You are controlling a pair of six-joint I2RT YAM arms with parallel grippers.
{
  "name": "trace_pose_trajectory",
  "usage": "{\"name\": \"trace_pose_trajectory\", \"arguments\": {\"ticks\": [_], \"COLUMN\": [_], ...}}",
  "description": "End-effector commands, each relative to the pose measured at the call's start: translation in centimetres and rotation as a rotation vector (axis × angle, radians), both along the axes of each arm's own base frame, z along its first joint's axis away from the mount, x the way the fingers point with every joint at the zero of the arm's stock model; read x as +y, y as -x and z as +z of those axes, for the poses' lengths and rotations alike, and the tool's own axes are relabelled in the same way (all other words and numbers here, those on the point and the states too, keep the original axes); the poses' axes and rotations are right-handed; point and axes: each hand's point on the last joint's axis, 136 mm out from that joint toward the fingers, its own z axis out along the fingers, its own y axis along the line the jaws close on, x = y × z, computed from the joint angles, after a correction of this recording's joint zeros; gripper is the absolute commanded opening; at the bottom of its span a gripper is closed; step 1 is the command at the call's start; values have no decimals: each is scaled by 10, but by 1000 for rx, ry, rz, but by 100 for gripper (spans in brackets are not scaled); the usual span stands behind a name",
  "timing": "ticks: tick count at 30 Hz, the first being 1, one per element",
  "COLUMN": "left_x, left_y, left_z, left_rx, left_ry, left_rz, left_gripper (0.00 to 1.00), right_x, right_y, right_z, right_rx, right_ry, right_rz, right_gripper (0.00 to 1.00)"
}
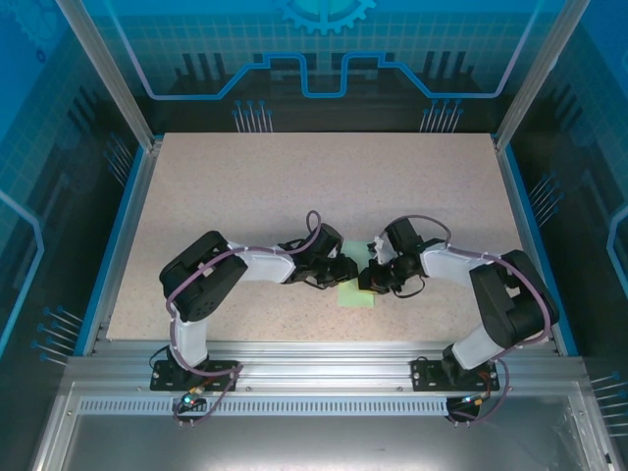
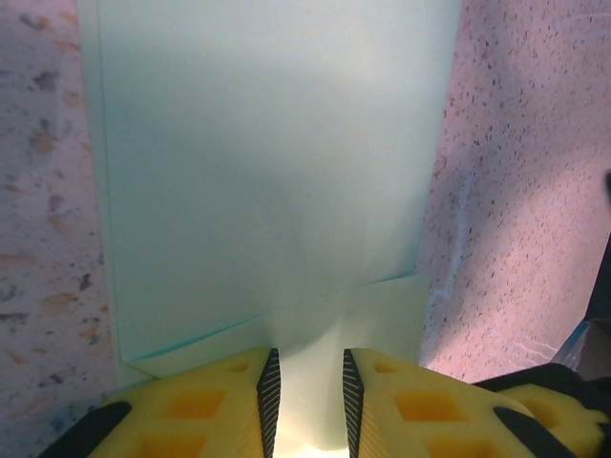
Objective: Fold a paper plane with a square sheet of paper (pick it up from the middle)
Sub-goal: Fold the triangle a second time at the center of the table.
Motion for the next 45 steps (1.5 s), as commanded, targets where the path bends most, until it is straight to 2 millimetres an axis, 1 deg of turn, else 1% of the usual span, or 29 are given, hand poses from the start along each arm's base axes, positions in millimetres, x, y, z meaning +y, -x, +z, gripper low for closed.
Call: {"name": "trace_pose_trajectory", "arguments": {"ticks": [1,3,6,10,12,17,20,24,28,39,45], "left_x": [6,6,6,6,7,11,13,15,16,16,15], "left_y": [6,6,5,6,7,9,11,12,14,12,11], "left_z": [-19,-19,-18,-18,-20,-26,-33,-40,-44,-41,-39], "left_rx": [35,35,33,34,35,45,61,77,85,82,77], "left_ry": [-37,-36,-35,-36,-42,-58,-74,-85,-95,-103,-102], "left_rz": [8,9,11,7,5,7,11,14,17,10,4], "left_gripper": [29,29,29,29,29,27,25,23,21,21,21], "right_x": [12,12,8,-7,-13,-24,-29,-36,-48,-69,-72], "right_y": [-2,-2,0,2,4,20,30,34,40,65,74], "right_z": [-5,-8,-17,-27,-29,-33,-34,-32,-34,-46,-47], "right_rx": [0,5,19,36,59,125,145,146,165,204,215], "right_ry": [-9,-8,24,67,57,28,24,26,66,165,167], "right_rz": [11,2,-3,-26,-39,-57,-65,-90,-117,-158,-176], "right_gripper": [9,9,9,9,8,9,10,11,10,11,11]}}
